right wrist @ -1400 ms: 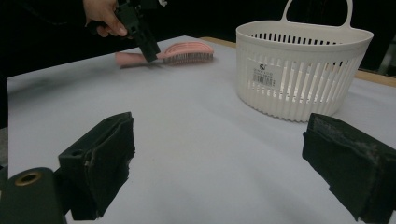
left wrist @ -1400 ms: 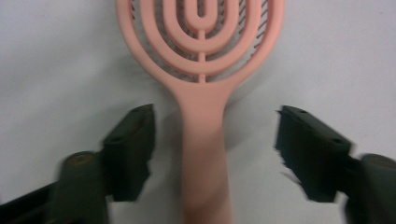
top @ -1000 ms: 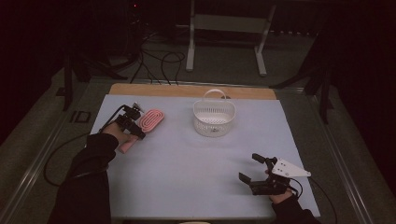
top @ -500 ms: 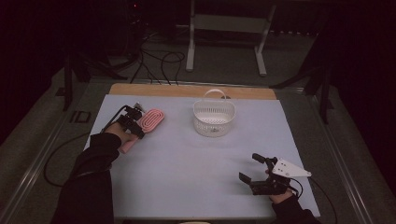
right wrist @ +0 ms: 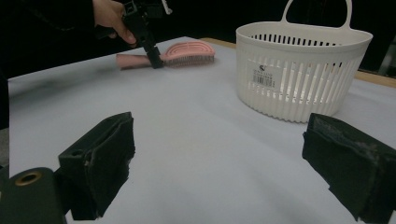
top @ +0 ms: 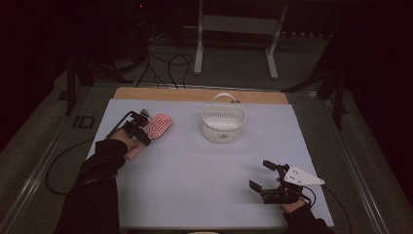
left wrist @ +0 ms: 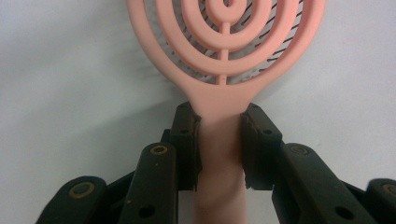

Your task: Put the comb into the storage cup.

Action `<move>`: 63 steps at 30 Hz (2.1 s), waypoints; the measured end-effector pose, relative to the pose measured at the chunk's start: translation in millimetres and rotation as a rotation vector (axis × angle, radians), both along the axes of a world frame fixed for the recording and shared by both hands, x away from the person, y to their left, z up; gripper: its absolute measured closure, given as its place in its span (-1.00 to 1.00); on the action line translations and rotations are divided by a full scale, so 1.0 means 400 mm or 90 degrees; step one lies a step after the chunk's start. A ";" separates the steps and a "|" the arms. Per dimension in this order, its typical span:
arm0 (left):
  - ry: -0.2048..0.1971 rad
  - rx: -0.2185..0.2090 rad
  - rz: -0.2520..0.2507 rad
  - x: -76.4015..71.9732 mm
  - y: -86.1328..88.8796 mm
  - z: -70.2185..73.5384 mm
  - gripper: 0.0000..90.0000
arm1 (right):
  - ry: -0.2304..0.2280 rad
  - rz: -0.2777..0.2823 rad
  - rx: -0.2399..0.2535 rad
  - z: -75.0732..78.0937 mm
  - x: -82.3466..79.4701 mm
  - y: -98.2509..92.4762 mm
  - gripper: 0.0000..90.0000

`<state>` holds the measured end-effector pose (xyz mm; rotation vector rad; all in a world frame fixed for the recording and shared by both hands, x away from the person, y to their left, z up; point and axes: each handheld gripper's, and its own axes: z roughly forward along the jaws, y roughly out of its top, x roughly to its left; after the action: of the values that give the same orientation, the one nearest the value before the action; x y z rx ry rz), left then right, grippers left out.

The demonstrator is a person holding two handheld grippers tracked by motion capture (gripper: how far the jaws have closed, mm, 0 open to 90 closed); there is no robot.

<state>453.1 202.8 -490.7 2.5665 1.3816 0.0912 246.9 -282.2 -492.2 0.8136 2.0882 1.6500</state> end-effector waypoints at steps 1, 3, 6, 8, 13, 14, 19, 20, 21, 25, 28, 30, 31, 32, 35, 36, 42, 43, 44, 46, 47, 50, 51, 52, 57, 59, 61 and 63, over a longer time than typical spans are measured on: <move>-0.001 0.001 0.000 0.000 0.000 0.000 0.58 | -0.001 0.001 -0.001 0.000 0.000 0.000 -0.80; -0.003 0.002 0.005 -0.002 -0.002 0.000 0.58 | -0.004 0.000 0.000 0.000 0.000 -0.001 -0.80; -0.013 0.007 0.003 -0.006 -0.005 0.000 0.59 | -0.001 -0.002 0.001 0.000 0.000 -0.001 -0.80; -0.022 0.007 0.000 -0.010 -0.007 0.001 0.59 | -0.004 -0.002 0.000 0.001 0.000 -0.001 -0.80; -0.041 -0.012 -0.004 -0.020 -0.010 0.006 0.59 | -0.002 -0.004 0.001 0.001 0.000 -0.002 -0.80; -0.041 -0.012 -0.004 -0.020 -0.010 0.006 0.59 | -0.004 -0.004 0.001 0.002 0.000 -0.003 -0.80; -0.066 -0.044 -0.017 -0.036 -0.009 0.028 0.59 | -0.004 -0.004 0.000 0.002 0.000 -0.002 -0.80; -0.073 -0.053 -0.017 -0.039 -0.008 0.031 0.59 | -0.003 -0.005 0.001 0.002 0.000 -0.002 -0.80; -0.079 -0.060 -0.020 -0.042 -0.008 0.035 0.59 | -0.002 -0.006 0.001 0.001 0.001 -0.002 -0.80; -0.096 -0.086 -0.018 -0.052 -0.008 0.047 0.59 | -0.003 -0.005 0.001 0.002 0.000 -0.002 -0.80; -0.109 -0.107 -0.024 -0.062 -0.009 0.055 0.59 | -0.001 -0.006 0.001 0.001 0.001 -0.002 -0.80; -0.120 -0.114 -0.031 -0.070 -0.013 0.059 0.59 | -0.003 -0.007 0.001 0.001 0.001 -0.002 -0.80; -0.120 -0.121 -0.031 -0.073 -0.014 0.061 0.59 | -0.003 -0.008 0.002 0.001 0.001 -0.002 -0.80; -0.124 -0.129 -0.035 -0.077 -0.015 0.063 0.59 | -0.001 -0.008 0.002 0.001 0.001 -0.002 -0.80; -0.134 -0.147 -0.041 -0.090 -0.022 0.069 0.59 | -0.002 -0.008 0.001 0.001 0.000 -0.002 -0.80; -0.136 -0.150 -0.042 -0.095 -0.024 0.071 0.59 | -0.002 -0.009 0.002 0.001 0.001 -0.003 -0.80; -0.150 -0.186 -0.051 -0.121 -0.030 0.074 0.59 | -0.001 -0.009 0.002 0.001 0.001 -0.003 -0.80; -0.157 -0.190 -0.051 -0.126 -0.033 0.073 0.59 | 0.000 -0.009 0.002 0.001 0.001 -0.002 -0.80; -0.159 -0.191 -0.056 -0.130 -0.035 0.073 0.59 | 0.000 -0.009 0.002 0.001 0.001 -0.002 -0.80; -0.167 -0.199 -0.061 -0.140 -0.039 0.073 0.59 | -0.001 -0.009 0.001 0.001 0.001 -0.002 -0.80; -0.166 -0.202 -0.062 -0.144 -0.041 0.074 0.59 | 0.000 -0.009 0.002 0.001 0.001 -0.002 -0.80; -0.174 -0.214 -0.070 -0.157 -0.044 0.075 0.59 | 0.000 -0.010 0.002 0.000 0.002 -0.002 -0.80; -0.179 -0.217 -0.075 -0.162 -0.046 0.075 0.59 | 0.000 -0.011 0.001 0.001 0.001 -0.002 -0.80; -0.180 -0.226 -0.074 -0.167 -0.047 0.076 0.59 | -0.001 -0.011 0.001 0.001 0.002 -0.002 -0.80; -0.200 -0.245 -0.084 -0.194 -0.058 0.083 0.59 | -0.001 -0.014 0.002 0.001 0.002 -0.002 -0.80; -0.205 -0.252 -0.089 -0.204 -0.063 0.086 0.59 | 0.002 -0.013 0.003 0.000 0.003 -0.002 -0.80; -0.213 -0.258 -0.092 -0.213 -0.068 0.089 0.59 | 0.001 -0.013 0.002 0.000 0.002 -0.002 -0.80; -0.220 -0.269 -0.092 -0.221 -0.072 0.094 0.59 | 0.000 -0.013 0.002 0.001 0.002 -0.002 -0.80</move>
<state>364.9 174.2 -453.2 2.1652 0.9665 0.1862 247.7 -283.1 -491.8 0.8332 2.0703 1.6425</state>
